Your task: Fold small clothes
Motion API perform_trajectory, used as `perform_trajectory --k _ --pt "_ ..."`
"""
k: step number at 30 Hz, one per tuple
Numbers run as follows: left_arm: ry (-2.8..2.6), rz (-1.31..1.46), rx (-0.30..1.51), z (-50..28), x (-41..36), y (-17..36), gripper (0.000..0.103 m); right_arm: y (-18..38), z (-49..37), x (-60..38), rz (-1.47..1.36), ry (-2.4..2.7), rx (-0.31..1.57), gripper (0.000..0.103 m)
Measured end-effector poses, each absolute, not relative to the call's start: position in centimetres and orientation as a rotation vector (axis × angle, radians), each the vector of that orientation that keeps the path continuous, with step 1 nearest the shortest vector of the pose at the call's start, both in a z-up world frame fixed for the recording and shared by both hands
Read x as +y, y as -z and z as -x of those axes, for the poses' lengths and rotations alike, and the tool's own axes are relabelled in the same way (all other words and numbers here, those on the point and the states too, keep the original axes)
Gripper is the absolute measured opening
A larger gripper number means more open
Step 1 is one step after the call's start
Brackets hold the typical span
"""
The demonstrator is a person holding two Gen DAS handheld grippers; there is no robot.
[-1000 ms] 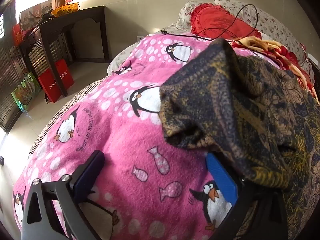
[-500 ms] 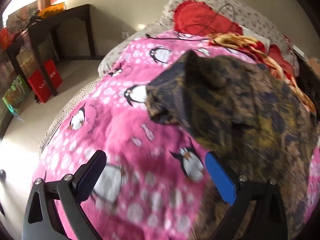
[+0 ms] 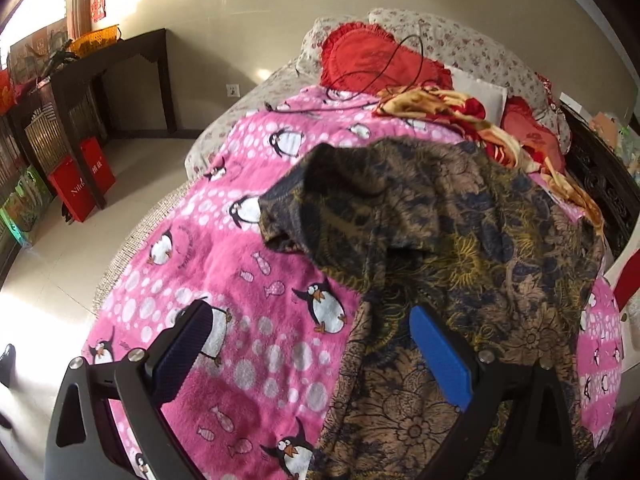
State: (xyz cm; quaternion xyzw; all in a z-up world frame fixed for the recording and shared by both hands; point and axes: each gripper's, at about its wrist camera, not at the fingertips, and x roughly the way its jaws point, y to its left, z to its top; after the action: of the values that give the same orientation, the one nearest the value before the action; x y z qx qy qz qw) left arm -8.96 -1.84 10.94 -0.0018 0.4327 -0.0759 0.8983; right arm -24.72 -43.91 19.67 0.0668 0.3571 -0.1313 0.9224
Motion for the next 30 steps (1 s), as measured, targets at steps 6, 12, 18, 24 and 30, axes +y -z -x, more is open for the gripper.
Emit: perform_trajectory --k 6,12,18,24,30 --pt "0.151 -0.017 0.876 9.7 -2.1 -12.2 0.101 -18.4 21.6 -39.5 -0.23 0.128 0.736 0.075" --pt "0.174 -0.057 0.883 10.1 -3.2 -12.2 0.101 -15.3 18.1 -36.0 -0.207 0.139 0.767 0.075" --pt "0.2 -0.065 0.905 10.0 -4.6 -11.5 0.101 -14.0 16.3 -34.9 -0.221 0.13 0.798 0.075" --pt "0.21 -0.085 0.917 9.6 -5.7 -10.8 0.101 -13.7 15.6 -34.0 -0.209 0.114 0.791 0.075" --pt "0.214 -0.095 0.928 9.1 -6.3 -10.2 0.101 -13.2 14.9 -33.5 -0.159 0.136 0.784 0.075"
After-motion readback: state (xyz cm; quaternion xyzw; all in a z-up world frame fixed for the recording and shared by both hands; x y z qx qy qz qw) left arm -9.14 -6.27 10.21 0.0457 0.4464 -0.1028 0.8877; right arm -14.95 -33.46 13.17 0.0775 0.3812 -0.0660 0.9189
